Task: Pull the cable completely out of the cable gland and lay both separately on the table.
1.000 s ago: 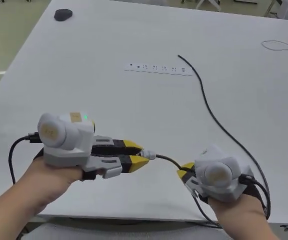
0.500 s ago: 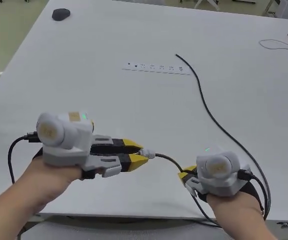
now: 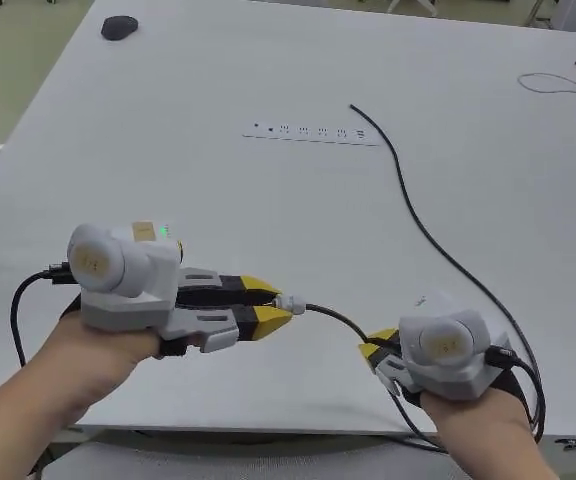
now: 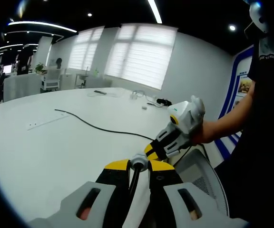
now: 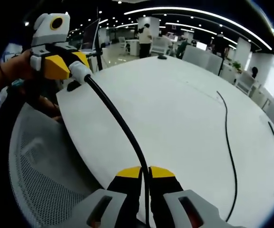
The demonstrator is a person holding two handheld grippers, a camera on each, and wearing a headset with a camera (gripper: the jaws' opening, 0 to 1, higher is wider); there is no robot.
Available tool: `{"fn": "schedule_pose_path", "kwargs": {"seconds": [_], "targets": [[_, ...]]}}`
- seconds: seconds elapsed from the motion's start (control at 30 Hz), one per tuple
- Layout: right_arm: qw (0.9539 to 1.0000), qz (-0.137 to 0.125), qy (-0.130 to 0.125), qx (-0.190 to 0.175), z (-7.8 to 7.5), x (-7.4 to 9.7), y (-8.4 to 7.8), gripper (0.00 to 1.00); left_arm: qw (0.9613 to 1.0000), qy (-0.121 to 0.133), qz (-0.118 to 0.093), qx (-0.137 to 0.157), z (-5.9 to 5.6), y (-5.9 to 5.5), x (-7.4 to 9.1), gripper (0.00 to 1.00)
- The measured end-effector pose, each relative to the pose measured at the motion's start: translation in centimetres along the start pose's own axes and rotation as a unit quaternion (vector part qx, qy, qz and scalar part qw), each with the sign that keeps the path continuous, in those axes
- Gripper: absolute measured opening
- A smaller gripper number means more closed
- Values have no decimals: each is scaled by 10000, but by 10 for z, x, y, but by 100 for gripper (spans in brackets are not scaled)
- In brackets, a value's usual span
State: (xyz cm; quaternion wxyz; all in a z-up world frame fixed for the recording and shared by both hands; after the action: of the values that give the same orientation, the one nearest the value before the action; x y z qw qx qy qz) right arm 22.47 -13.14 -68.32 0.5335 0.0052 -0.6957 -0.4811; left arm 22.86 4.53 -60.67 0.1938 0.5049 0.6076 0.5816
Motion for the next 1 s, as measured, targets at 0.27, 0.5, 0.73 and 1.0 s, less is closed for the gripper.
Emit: {"fn": "schedule_pose_path", "kwargs": {"seconds": [0.27,0.5,0.73,1.0], "targets": [[9994,-184,29,303,4,11,9,9,10000,10,36,-20,3,0,2,15],[9950,-610,350,713,17,25,41,19,10000,-1,58,-6,5,0,2,15],[9834,-777,494,1562,29,30,74,18,10000,-15,44,-6,4,1,2,15],[9761,-856,695,1871,40,24,86,14,10000,-33,69,-20,3,1,3,15]]}}
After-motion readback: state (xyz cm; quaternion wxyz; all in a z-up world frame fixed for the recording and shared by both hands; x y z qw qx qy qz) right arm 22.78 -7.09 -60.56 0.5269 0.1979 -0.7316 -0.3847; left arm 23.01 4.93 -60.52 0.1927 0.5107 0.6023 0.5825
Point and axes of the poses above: the centre of the closed fingertips' face, and the gripper's own axes: x roughly backward along the fingers, z roughly to its left, y roughly out of its top, the point moved 6 cm from there along x, roughly backward along the fingers, and after that the axes turned 6 degrees about y, right-handed, at the moved point
